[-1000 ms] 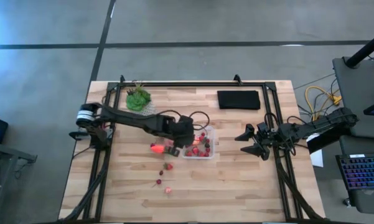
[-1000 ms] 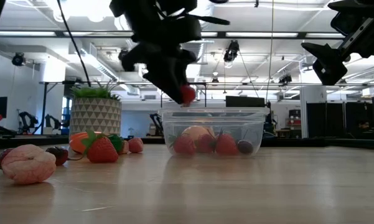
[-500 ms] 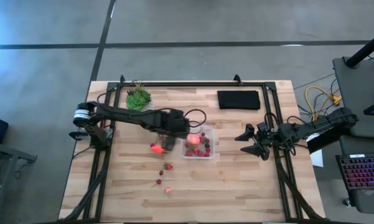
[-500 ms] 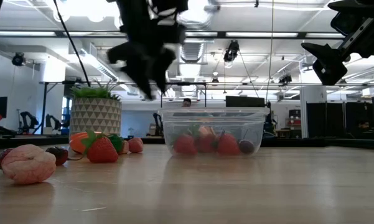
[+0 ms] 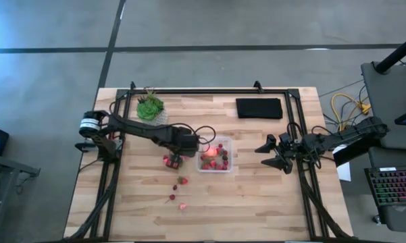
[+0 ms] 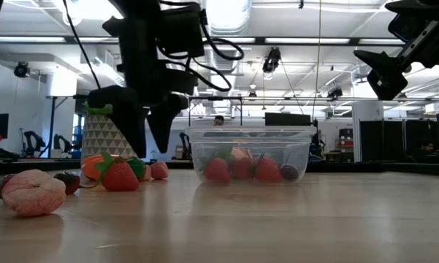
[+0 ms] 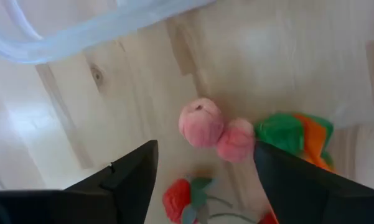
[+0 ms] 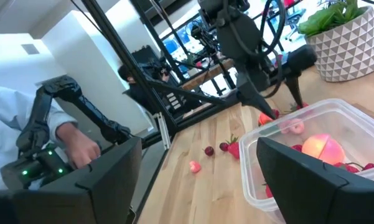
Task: Pick and placing Produce into tupperware
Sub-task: Put the right small peach into the transparent container
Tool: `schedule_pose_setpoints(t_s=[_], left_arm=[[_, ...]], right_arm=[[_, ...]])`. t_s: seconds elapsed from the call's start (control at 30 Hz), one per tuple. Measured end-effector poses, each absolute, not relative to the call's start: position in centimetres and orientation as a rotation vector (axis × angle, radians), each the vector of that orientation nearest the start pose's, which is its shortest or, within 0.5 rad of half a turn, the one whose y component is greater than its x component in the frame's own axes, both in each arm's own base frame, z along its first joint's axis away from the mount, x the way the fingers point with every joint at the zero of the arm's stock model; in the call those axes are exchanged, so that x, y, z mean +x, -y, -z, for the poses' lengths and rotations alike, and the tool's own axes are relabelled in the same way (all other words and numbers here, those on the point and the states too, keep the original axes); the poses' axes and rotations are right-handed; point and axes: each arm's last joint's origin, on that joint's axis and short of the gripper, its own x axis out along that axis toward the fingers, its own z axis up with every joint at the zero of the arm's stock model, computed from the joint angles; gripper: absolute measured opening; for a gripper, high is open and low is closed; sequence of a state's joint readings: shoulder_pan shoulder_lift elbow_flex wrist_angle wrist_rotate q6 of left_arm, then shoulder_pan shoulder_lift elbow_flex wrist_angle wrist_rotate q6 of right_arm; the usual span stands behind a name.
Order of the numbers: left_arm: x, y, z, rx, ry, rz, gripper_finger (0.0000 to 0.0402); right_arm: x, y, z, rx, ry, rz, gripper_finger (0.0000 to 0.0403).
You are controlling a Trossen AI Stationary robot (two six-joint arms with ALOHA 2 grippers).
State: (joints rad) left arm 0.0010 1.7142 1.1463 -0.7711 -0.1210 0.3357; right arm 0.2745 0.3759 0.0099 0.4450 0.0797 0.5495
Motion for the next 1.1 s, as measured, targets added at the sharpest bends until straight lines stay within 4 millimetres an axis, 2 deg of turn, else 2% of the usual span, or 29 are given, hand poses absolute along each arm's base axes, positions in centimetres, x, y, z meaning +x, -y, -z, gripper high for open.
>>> schedule_pose_setpoints(t_s=[0.23, 0.43, 0.8, 1.1], left_arm=[[32.1, -1.5, -18.6, 0.194, -1.303, 0.036, 0.0222], [31.8, -2.0, -18.0, 0.075, -1.304, 0.014, 0.0219], [32.0, -2.1, -17.4, -0.013, -1.241, -0.035, 0.0219], [31.1, -2.0, -15.6, -0.057, -1.251, -0.066, 0.0218]], right_arm=[[11.7, -3.1, -17.6, 0.561, 0.022, -0.211, 0.0307], [11.7, -3.1, -17.6, 0.561, 0.022, -0.211, 0.0310], [11.7, -3.1, -17.6, 0.561, 0.022, -0.211, 0.0309], [11.7, -3.1, -17.6, 0.561, 0.023, -0.211, 0.0313]])
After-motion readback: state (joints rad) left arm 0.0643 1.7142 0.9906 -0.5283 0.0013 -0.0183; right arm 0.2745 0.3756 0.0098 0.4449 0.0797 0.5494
